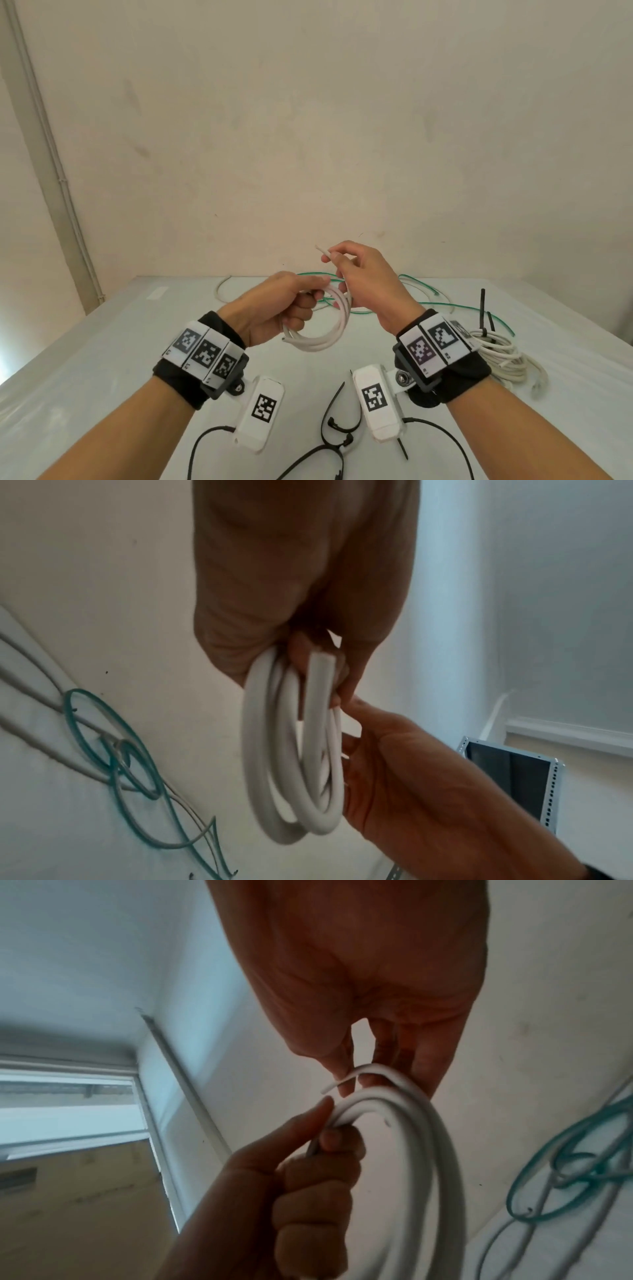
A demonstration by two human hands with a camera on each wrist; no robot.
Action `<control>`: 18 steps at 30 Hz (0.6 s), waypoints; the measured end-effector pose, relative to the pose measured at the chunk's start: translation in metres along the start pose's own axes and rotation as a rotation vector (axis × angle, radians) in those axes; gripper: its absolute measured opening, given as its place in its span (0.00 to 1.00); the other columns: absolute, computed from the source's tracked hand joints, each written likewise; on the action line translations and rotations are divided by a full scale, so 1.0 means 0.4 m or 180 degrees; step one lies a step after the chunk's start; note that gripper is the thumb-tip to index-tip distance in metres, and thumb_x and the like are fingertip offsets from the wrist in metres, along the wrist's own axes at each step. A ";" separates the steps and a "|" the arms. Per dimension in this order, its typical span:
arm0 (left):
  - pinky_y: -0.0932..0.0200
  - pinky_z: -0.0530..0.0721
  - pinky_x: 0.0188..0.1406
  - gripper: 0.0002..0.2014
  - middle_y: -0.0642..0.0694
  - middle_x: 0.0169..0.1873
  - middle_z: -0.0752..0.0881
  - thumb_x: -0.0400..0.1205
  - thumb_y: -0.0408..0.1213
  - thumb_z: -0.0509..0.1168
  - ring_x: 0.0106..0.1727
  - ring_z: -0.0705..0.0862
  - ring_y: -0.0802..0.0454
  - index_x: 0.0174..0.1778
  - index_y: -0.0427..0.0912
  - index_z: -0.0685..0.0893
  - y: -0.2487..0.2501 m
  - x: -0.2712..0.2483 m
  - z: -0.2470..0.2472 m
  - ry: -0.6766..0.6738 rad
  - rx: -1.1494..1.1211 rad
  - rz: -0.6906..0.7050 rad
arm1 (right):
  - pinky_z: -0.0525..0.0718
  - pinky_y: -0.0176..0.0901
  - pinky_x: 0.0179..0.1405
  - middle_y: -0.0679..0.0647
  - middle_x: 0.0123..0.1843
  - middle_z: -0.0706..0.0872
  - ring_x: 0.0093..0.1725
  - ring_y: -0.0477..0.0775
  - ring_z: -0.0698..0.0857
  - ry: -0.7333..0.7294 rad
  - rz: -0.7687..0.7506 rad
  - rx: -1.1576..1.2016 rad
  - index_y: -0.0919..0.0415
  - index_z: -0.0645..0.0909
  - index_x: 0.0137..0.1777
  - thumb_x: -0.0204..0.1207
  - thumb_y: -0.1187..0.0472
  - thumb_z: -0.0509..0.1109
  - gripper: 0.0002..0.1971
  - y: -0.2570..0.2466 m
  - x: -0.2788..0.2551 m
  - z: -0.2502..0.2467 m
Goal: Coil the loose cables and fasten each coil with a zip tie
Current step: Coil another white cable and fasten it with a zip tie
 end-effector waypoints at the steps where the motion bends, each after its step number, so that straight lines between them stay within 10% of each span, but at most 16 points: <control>1: 0.63 0.54 0.21 0.14 0.53 0.27 0.57 0.89 0.43 0.66 0.24 0.55 0.56 0.38 0.44 0.75 0.003 0.002 -0.009 0.0066 -0.0100 0.0023 | 0.93 0.55 0.41 0.52 0.39 0.80 0.32 0.49 0.84 -0.0018 0.0049 0.0107 0.50 0.89 0.51 0.89 0.54 0.66 0.11 0.004 -0.001 -0.006; 18: 0.62 0.51 0.23 0.09 0.51 0.29 0.55 0.89 0.44 0.66 0.27 0.53 0.54 0.45 0.48 0.86 -0.039 -0.003 0.010 -0.0026 0.0009 -0.0199 | 0.82 0.28 0.40 0.52 0.43 0.95 0.41 0.41 0.90 -0.0381 -0.0104 0.0315 0.60 0.95 0.48 0.79 0.60 0.79 0.05 0.043 -0.004 0.024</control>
Point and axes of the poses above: each hand's wrist, its own x-axis towards the middle knuckle, its own z-axis out of the palm, y = z × x, the point moved 6 cm from there along x, towards the middle knuckle
